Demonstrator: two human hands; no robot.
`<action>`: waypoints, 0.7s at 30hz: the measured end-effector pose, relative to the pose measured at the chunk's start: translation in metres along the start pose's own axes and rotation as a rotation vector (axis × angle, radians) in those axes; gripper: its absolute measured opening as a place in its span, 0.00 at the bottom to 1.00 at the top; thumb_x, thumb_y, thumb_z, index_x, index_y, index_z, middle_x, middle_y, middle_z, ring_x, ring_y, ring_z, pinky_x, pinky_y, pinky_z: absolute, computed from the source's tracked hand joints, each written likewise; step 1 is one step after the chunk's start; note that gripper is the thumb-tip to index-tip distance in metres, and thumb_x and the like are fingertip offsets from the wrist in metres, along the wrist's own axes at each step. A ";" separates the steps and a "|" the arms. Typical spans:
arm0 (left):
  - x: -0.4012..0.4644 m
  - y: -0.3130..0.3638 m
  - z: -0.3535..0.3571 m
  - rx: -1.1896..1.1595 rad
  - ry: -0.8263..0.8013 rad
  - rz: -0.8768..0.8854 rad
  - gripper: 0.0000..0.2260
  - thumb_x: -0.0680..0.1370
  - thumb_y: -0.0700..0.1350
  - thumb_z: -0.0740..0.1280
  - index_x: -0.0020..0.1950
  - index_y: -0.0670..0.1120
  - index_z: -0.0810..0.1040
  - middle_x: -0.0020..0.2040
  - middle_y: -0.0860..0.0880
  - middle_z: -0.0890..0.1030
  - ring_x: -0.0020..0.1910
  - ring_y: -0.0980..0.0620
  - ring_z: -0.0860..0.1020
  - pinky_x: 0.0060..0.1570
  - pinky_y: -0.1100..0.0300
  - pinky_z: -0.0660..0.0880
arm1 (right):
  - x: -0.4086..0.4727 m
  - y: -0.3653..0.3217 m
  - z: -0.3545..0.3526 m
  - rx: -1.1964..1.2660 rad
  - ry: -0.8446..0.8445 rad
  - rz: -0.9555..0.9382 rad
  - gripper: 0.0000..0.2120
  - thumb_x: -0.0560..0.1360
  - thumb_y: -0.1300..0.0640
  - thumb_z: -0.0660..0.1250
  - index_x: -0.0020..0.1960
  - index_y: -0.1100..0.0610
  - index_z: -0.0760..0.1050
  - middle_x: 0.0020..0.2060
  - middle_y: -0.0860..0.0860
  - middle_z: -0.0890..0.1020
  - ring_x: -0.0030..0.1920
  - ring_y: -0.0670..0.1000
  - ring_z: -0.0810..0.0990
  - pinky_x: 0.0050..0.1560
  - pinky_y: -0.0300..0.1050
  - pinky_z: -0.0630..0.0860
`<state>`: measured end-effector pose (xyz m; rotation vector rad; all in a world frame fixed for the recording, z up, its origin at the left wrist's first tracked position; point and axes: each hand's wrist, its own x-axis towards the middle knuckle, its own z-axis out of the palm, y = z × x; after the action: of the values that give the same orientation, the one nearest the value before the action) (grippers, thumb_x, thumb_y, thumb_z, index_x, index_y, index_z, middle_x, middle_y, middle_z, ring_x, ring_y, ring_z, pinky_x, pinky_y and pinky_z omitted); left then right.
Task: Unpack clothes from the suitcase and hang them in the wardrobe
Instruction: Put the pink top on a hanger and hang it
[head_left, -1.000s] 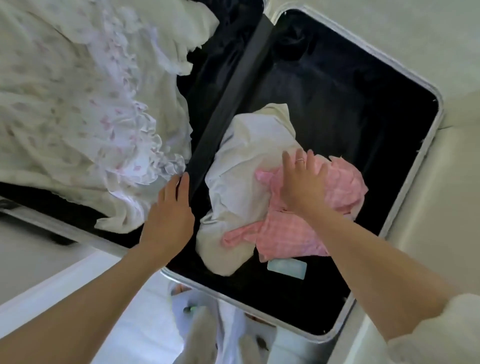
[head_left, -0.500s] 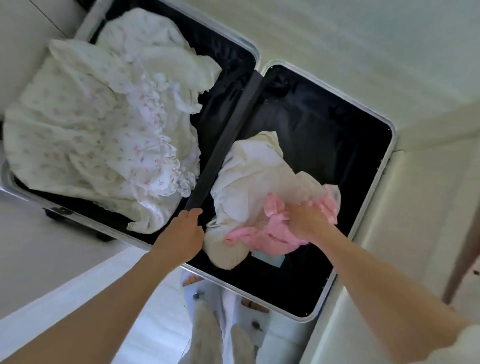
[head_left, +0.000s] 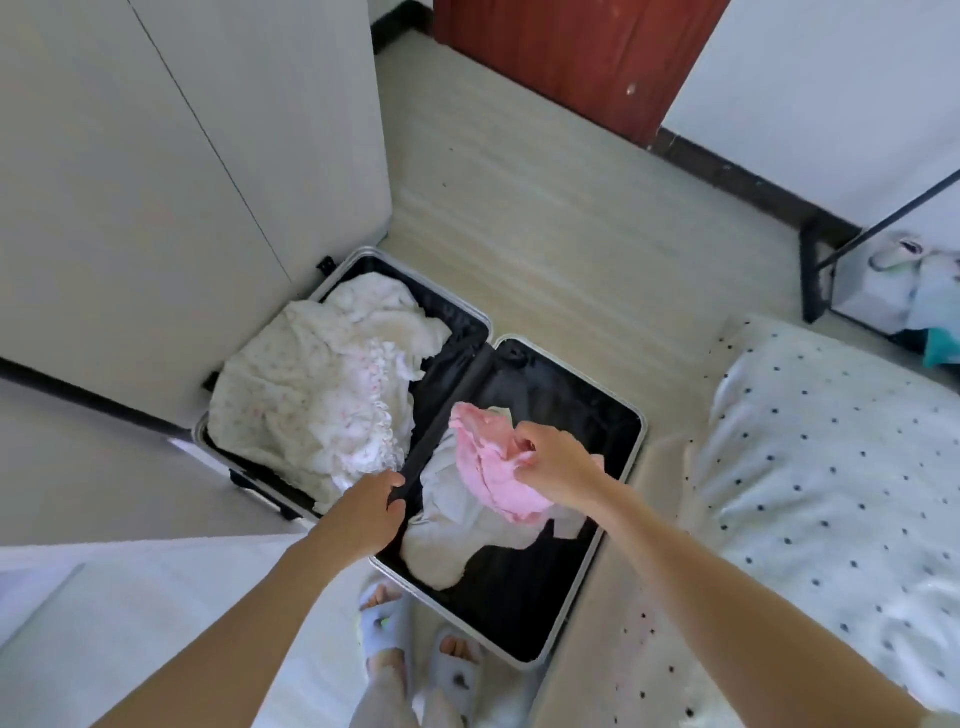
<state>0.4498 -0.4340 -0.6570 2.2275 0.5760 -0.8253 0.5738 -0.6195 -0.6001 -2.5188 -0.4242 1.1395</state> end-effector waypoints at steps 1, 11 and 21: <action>-0.007 0.004 -0.006 -0.043 0.021 0.001 0.17 0.81 0.44 0.56 0.69 0.44 0.67 0.64 0.44 0.73 0.63 0.47 0.72 0.58 0.60 0.66 | -0.005 -0.007 -0.006 0.028 0.028 -0.005 0.10 0.73 0.63 0.57 0.40 0.49 0.66 0.33 0.46 0.72 0.40 0.53 0.72 0.33 0.42 0.62; -0.172 0.016 -0.084 -0.685 0.228 -0.312 0.25 0.81 0.58 0.52 0.68 0.41 0.68 0.65 0.41 0.71 0.56 0.44 0.72 0.52 0.53 0.73 | -0.135 -0.144 -0.078 -0.093 -0.095 -0.344 0.06 0.71 0.70 0.60 0.42 0.68 0.76 0.35 0.55 0.72 0.37 0.50 0.69 0.33 0.42 0.62; -0.324 -0.111 -0.105 -1.118 0.248 -0.441 0.34 0.69 0.72 0.57 0.64 0.50 0.70 0.60 0.45 0.73 0.59 0.45 0.72 0.57 0.48 0.73 | -0.251 -0.317 -0.016 -0.461 -0.355 -0.584 0.12 0.72 0.69 0.61 0.32 0.58 0.72 0.28 0.49 0.66 0.30 0.47 0.62 0.30 0.42 0.57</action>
<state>0.1979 -0.3363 -0.4215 1.1692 1.2889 -0.2611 0.3869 -0.4395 -0.2895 -2.2574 -1.5514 1.3388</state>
